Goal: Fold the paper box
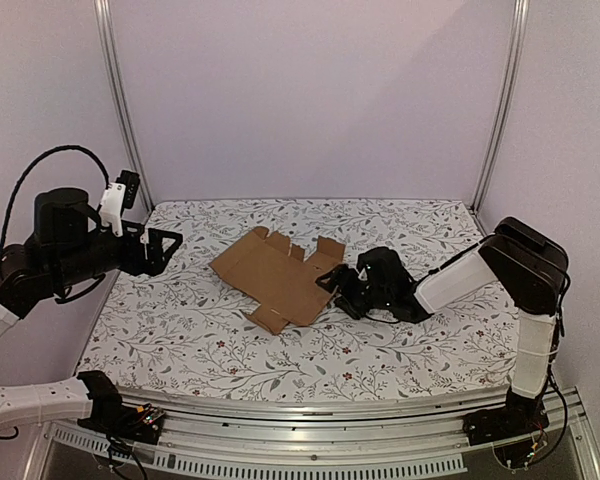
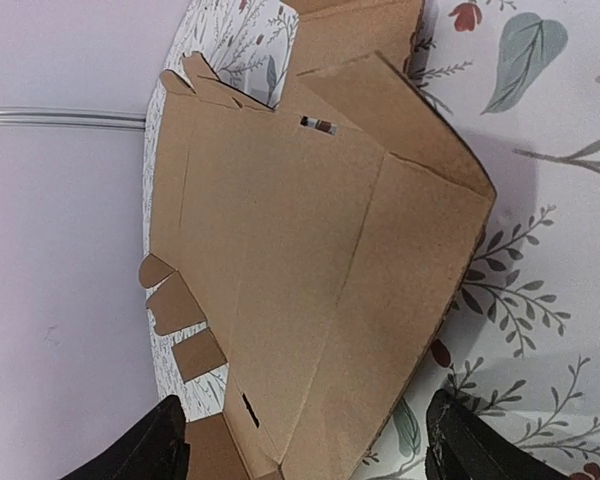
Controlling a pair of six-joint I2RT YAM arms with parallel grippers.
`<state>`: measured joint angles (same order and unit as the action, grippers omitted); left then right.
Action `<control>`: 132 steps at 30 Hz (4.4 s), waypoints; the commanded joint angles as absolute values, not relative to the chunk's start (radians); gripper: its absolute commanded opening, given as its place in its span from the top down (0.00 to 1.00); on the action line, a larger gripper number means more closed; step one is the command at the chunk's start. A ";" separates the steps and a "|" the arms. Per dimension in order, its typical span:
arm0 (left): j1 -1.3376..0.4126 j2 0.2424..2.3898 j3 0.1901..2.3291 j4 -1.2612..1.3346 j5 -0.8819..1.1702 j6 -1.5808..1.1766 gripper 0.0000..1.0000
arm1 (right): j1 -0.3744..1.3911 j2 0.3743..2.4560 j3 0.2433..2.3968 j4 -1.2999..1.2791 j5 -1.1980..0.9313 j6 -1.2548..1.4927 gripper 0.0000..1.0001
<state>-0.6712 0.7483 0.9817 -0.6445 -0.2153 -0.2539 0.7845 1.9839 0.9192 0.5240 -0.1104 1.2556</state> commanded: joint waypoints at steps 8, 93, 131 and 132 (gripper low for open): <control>-0.641 0.763 0.966 -0.649 -0.201 -0.244 0.01 | 0.786 2.115 0.877 0.715 -0.109 1.373 0.33; -0.620 0.974 1.209 -0.671 0.035 -0.283 0.01 | 0.952 1.660 1.694 -1.377 0.209 -0.108 1.00; -0.628 1.193 0.869 -0.357 0.262 -0.523 0.10 | 1.090 1.965 1.730 -0.942 0.307 -0.628 1.00; -0.631 1.214 0.873 -0.347 0.278 -0.521 0.12 | 1.089 1.964 1.727 -0.940 0.303 -0.622 1.00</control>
